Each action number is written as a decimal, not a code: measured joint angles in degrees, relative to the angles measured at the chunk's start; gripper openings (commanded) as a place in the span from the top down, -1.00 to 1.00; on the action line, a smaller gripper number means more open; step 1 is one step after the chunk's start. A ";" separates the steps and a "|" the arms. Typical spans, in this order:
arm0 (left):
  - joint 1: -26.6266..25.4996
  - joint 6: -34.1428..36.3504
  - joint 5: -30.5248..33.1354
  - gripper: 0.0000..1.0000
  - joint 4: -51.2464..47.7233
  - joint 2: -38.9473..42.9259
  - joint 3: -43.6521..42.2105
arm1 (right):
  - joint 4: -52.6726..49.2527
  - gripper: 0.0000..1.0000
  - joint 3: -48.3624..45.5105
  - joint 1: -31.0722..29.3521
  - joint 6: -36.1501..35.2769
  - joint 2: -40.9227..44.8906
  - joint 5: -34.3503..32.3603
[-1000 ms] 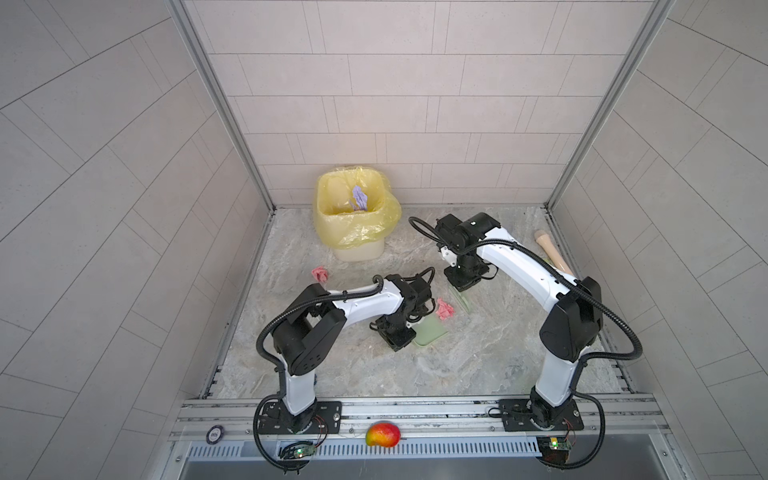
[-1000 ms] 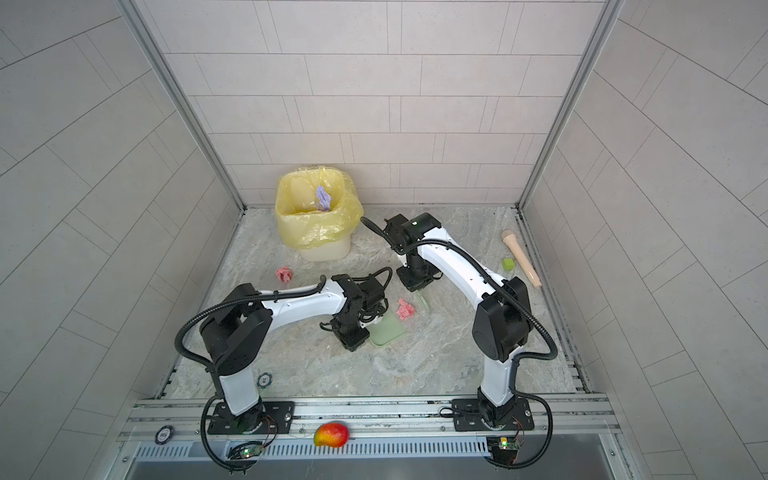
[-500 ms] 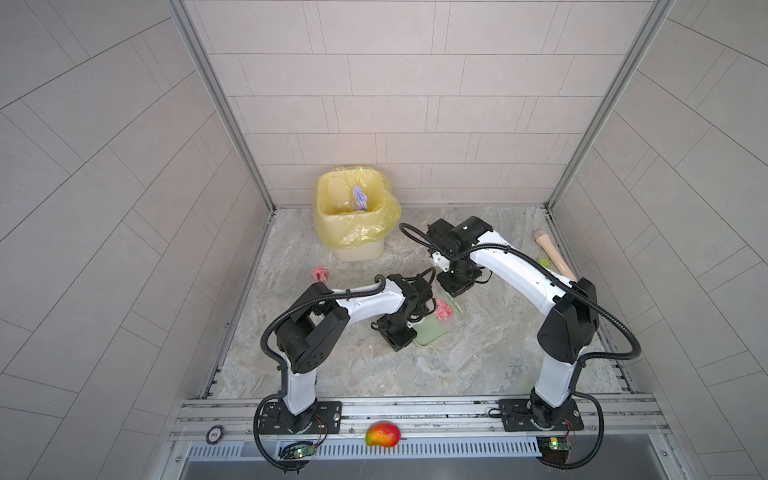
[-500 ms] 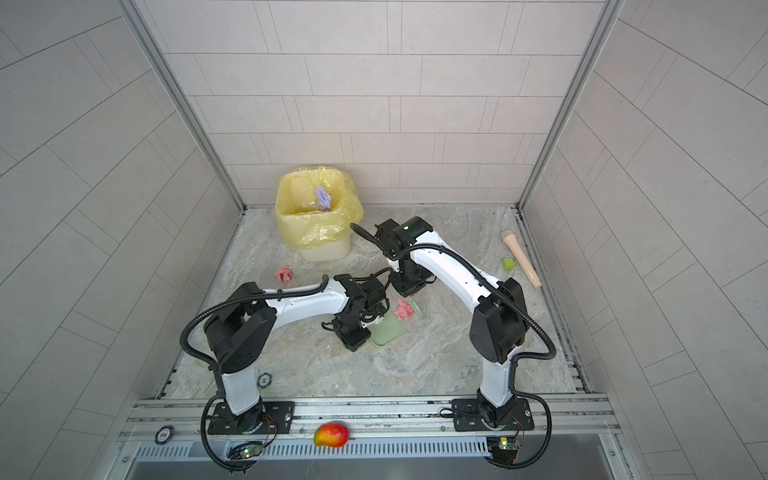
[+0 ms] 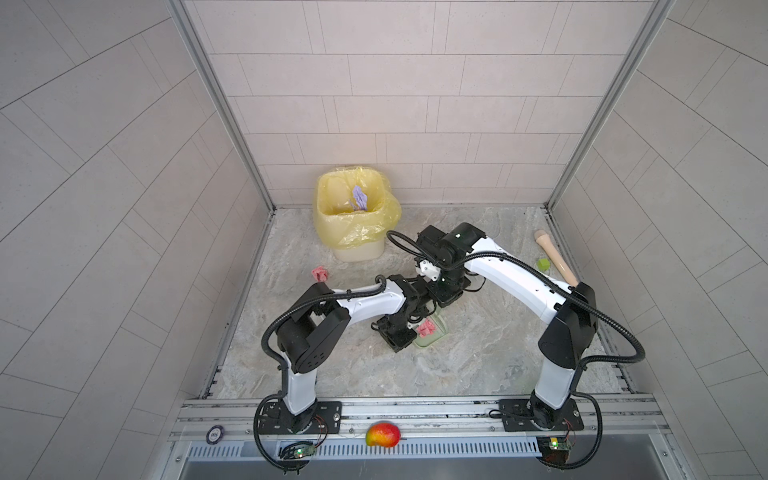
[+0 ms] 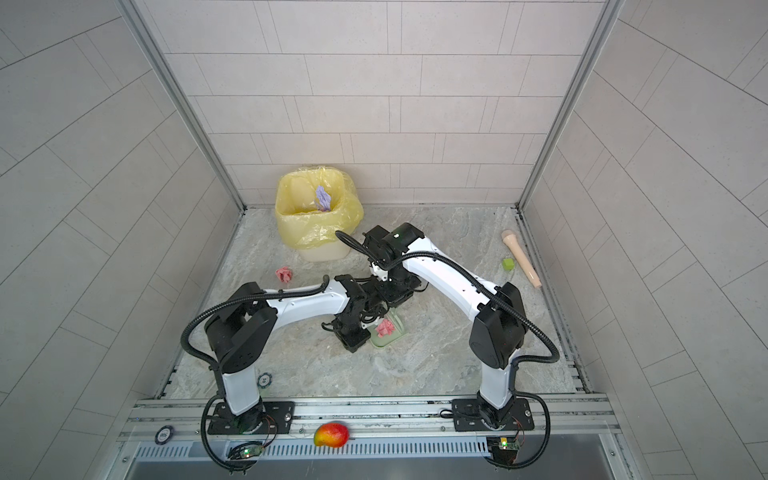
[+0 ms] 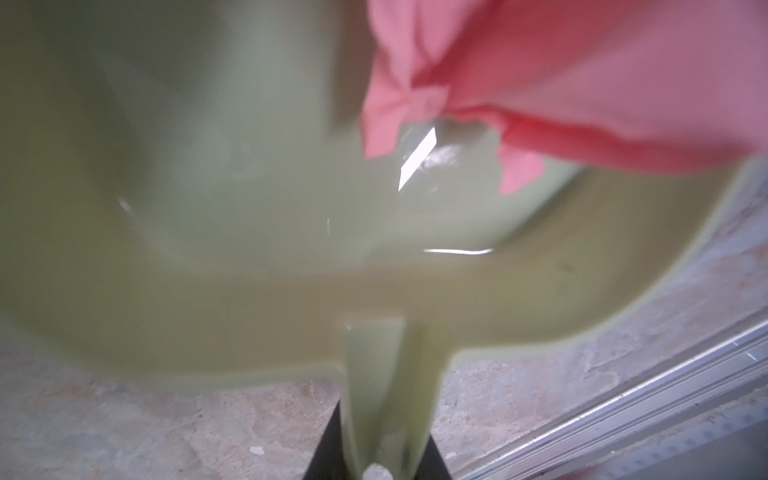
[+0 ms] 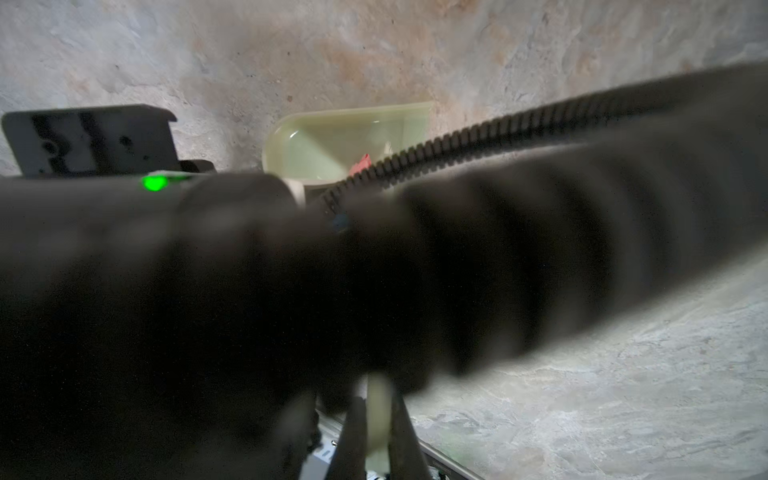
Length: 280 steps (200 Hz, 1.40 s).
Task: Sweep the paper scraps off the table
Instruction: 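Sweep the pink scrap into the dustpan with the right gripper's brush, then lift the dustpan toward the yellow bin while the right gripper draws back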
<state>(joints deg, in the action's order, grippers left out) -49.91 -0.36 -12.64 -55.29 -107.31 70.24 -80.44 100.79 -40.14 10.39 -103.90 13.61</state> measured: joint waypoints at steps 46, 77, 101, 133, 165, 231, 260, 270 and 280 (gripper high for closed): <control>0.02 0.00 0.02 1.00 0.02 0.00 0.02 | -1.79 1.00 0.00 2.40 -0.02 1.44 -1.99; 0.02 -0.02 0.24 1.00 0.09 0.02 0.04 | -2.27 1.00 -0.02 5.90 -0.02 3.21 -3.74; 0.02 -0.04 0.66 1.00 0.33 0.48 0.04 | -2.05 1.00 -1.22 7.63 0.04 5.07 -4.22; 0.44 -0.31 1.68 1.00 0.50 3.78 0.11 | -0.85 1.00 -4.68 10.34 0.24 8.11 -3.89; 1.40 -1.05 3.06 1.00 -0.68 7.67 1.95 | 0.74 1.00 -7.85 13.14 0.61 10.54 -2.91; 5.51 -2.01 5.84 1.00 -8.68 15.17 9.03 | 2.99 1.00 -9.44 14.75 0.79 12.04 -0.50; 7.58 -2.25 7.23 1.00 -13.16 18.10 13.53 | 3.80 1.00 -10.36 15.39 0.81 13.07 0.39; 8.26 -2.27 7.93 1.00 -14.73 18.75 15.10 | 3.98 1.00 -10.67 15.52 0.81 13.33 0.66; 9.09 -2.29 8.68 1.00 -16.28 19.34 16.63 | 4.22 1.00 -11.02 15.65 0.83 13.60 1.03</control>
<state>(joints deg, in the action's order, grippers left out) -40.82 -2.66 -3.97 -71.57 -87.96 86.87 -76.23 89.78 -24.49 11.22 -90.30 14.63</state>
